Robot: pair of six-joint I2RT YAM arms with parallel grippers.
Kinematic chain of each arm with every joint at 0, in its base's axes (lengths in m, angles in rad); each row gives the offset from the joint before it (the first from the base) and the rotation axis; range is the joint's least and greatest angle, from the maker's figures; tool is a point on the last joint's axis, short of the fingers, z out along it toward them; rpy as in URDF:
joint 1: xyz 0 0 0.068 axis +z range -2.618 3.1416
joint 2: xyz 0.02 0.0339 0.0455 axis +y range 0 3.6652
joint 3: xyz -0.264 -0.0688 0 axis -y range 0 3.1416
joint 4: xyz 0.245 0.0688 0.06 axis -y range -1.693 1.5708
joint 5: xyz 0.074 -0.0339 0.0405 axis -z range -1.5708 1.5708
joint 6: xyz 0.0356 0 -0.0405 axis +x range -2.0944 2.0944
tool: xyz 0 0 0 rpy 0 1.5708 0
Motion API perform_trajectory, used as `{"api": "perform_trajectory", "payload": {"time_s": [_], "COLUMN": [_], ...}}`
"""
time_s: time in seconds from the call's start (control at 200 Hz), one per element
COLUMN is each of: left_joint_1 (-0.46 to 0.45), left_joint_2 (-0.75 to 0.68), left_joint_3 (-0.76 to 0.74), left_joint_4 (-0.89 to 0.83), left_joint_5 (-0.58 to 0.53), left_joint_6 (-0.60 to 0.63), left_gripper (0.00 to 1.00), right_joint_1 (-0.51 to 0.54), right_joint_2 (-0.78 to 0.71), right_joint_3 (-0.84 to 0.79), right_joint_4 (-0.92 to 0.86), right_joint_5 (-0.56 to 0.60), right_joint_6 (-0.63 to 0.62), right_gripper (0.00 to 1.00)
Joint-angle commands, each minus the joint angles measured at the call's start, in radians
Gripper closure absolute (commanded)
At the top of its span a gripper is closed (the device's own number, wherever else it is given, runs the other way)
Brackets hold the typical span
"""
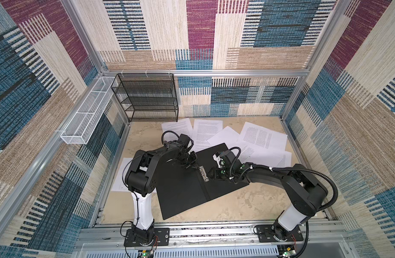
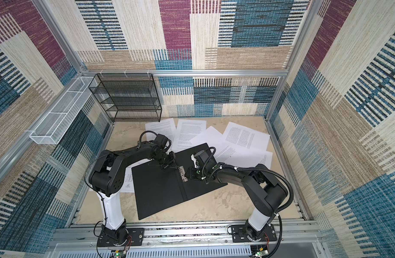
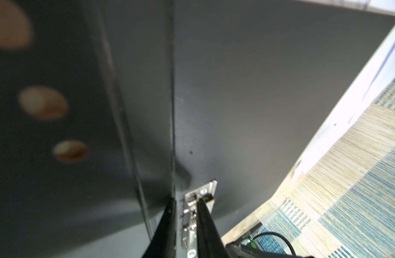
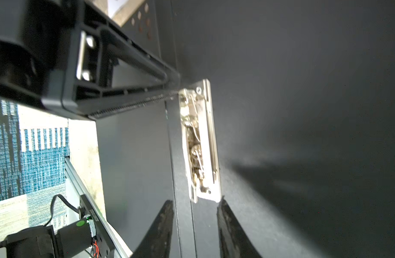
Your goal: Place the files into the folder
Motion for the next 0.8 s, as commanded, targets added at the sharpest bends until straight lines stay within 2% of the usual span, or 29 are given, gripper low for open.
{"api": "perform_trajectory", "payload": {"time_s": [0.0, 0.791], "left_joint_1": [-0.002, -0.025], "left_joint_2": [0.012, 0.021], "left_joint_3": [0.007, 0.033], "left_joint_4": [-0.025, -0.048], "left_joint_5": [-0.016, 0.005], "left_joint_6": [-0.01, -0.001], "left_gripper": [0.84, 0.96], "right_joint_1": [0.004, 0.024], "right_joint_2": [0.01, 0.072], "right_joint_3": [0.0, 0.032], "right_joint_4": [0.01, 0.012], "right_joint_5": [-0.015, -0.062], "right_joint_6": [0.012, -0.008], "right_gripper": [0.64, 0.72]}}
